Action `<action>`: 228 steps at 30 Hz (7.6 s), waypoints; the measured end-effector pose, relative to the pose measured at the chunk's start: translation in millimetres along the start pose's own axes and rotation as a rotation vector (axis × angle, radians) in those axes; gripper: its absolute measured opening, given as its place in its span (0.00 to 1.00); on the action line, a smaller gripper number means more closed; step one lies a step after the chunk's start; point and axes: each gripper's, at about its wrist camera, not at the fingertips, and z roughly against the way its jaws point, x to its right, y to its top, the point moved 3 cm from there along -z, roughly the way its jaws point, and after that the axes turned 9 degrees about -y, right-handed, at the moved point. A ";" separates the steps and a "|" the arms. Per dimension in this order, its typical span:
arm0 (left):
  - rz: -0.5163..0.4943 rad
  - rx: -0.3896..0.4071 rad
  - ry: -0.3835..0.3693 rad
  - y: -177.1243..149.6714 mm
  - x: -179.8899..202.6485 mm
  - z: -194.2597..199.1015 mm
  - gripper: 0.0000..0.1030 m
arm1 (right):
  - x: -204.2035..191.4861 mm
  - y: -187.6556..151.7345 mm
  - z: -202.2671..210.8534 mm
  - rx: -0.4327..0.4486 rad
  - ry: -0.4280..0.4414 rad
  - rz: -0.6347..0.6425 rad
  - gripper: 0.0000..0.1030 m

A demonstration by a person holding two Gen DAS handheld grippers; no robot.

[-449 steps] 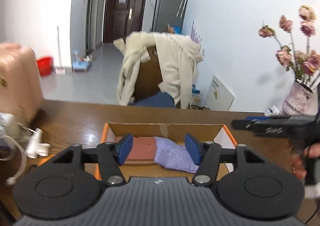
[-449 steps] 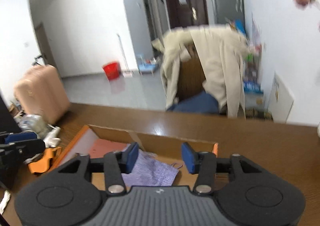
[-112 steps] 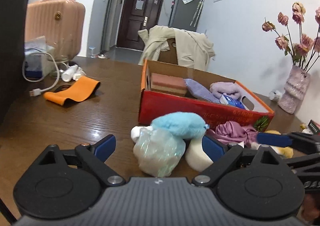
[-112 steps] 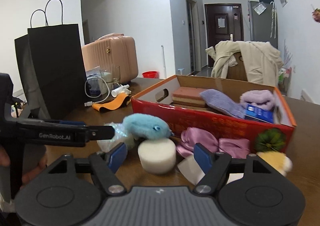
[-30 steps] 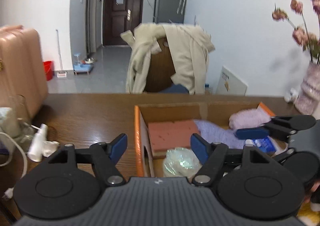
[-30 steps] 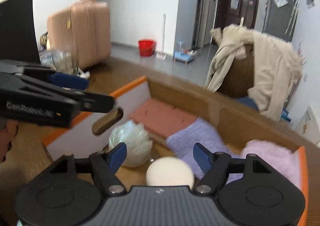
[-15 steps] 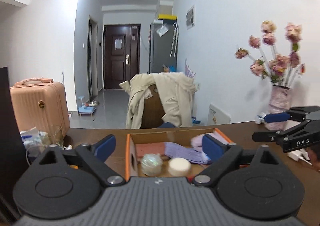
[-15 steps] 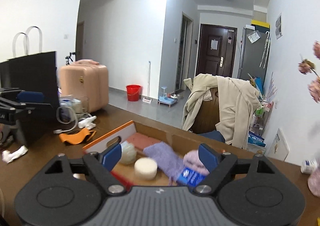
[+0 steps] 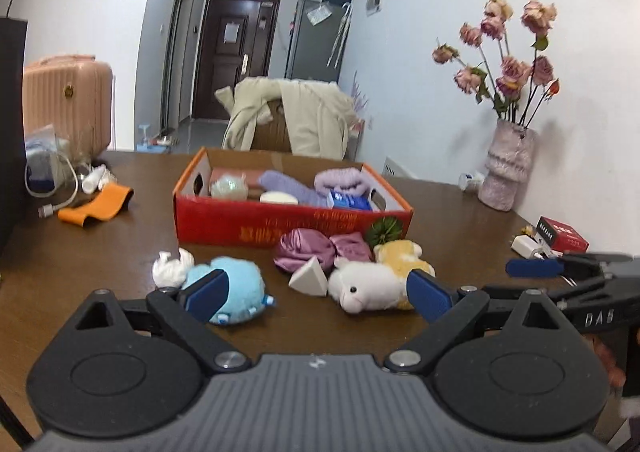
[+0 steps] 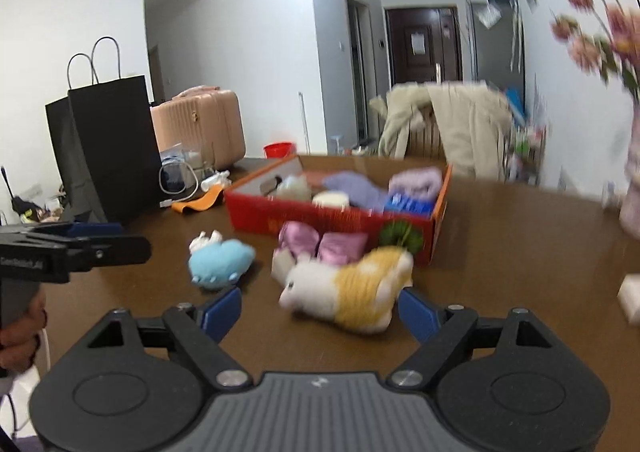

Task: Organize soft objects
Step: 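Withdraw from the box and move both grippers toward the white-and-yellow plush sheep, then close both grippers on the plush sheep's body, then lift the plush sheep and carry it into the box, then open both grippers to release the plush sheep in the box, then withdraw and move toward the white tissue and white triangle sponge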

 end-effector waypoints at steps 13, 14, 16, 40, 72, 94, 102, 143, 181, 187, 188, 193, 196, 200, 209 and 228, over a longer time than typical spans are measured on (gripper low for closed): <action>0.069 -0.152 -0.133 -8.7 2.6 -104.8 0.72 | 24.3 -9.0 -60.1 -0.058 -0.070 -0.120 0.72; 0.080 -0.158 -0.144 -8.9 0.4 -112.7 0.72 | 25.8 -8.3 -66.1 -0.063 -0.070 -0.127 0.71; 0.111 -0.174 -0.163 -9.9 -4.5 -127.7 0.71 | 29.0 -6.5 -77.7 -0.073 -0.069 -0.141 0.67; 0.072 -0.266 -0.336 -43.9 45.7 -91.3 0.52 | 32.0 -23.9 -54.8 -0.135 -0.029 -0.140 0.43; 0.247 -0.283 -0.310 -48.4 18.1 -123.6 0.51 | 51.4 -28.2 -59.2 -0.105 -0.020 -0.254 0.41; 0.189 -0.083 -0.290 78.6 -46.8 -144.3 0.35 | 26.4 97.9 -90.1 0.130 0.086 -0.112 0.19; 0.181 -0.256 -0.423 27.1 -12.7 -181.5 0.42 | 90.1 40.0 -97.0 -0.020 -0.171 -0.199 0.31; 0.151 -0.255 -0.317 -30.9 2.2 -93.9 0.68 | 25.2 -1.5 -96.5 -0.105 0.134 -0.124 0.45; 0.266 -0.149 -0.320 95.9 -36.7 -179.7 0.47 | 45.4 96.2 -119.3 0.014 0.042 -0.341 0.34; 0.295 -0.274 -0.279 106.0 -76.9 -238.6 0.47 | 57.3 108.1 -198.2 -0.146 0.049 -0.448 0.35; 0.296 -0.286 -0.285 103.5 -82.8 -243.2 0.47 | 58.8 108.7 -206.9 -0.158 0.047 -0.458 0.35; 0.284 -0.298 -0.290 101.7 -84.0 -269.9 0.47 | 60.5 117.1 -225.5 -0.192 -0.042 -0.401 0.34; 0.283 -0.308 -0.309 96.1 -76.7 -283.8 0.47 | 56.1 120.5 -225.6 -0.168 -0.110 -0.294 0.31; 0.271 -0.310 -0.331 86.7 -70.6 -291.5 0.47 | 60.7 115.1 -226.8 -0.146 -0.152 -0.235 0.29; 0.240 -0.336 -0.319 70.6 -75.1 -294.8 0.39 | 51.4 107.4 -227.4 -0.193 -0.160 -0.142 0.07; 0.003 -0.032 0.019 103.5 -77.8 -63.8 0.82 | 44.9 125.1 -93.1 0.034 -0.150 -0.089 0.40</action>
